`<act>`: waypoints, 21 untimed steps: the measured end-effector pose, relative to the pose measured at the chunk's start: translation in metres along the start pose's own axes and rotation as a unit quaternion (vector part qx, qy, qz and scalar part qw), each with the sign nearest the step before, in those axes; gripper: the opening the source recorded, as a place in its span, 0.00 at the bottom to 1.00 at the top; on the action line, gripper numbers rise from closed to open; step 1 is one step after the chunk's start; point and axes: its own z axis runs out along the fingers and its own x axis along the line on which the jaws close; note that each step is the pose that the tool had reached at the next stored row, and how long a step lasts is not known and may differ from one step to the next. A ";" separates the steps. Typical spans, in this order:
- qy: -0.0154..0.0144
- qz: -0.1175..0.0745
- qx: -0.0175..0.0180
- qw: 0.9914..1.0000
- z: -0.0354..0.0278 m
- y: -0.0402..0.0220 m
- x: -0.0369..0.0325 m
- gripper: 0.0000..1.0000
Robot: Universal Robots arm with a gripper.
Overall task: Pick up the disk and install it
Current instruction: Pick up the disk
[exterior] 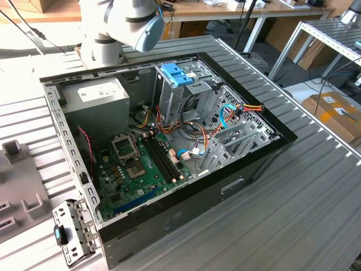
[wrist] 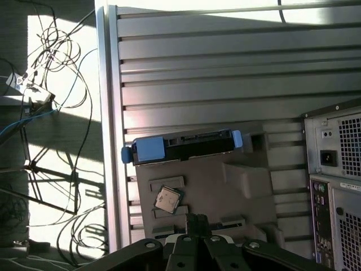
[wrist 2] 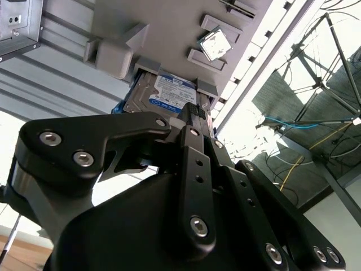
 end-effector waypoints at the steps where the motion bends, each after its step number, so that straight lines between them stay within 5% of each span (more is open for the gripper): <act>1: 0.000 0.000 0.000 1.000 0.0000 0.0000 0.0000 0.11; 21: 0.001 -0.031 -0.001 1.000 0.0000 0.0000 0.0001 0.11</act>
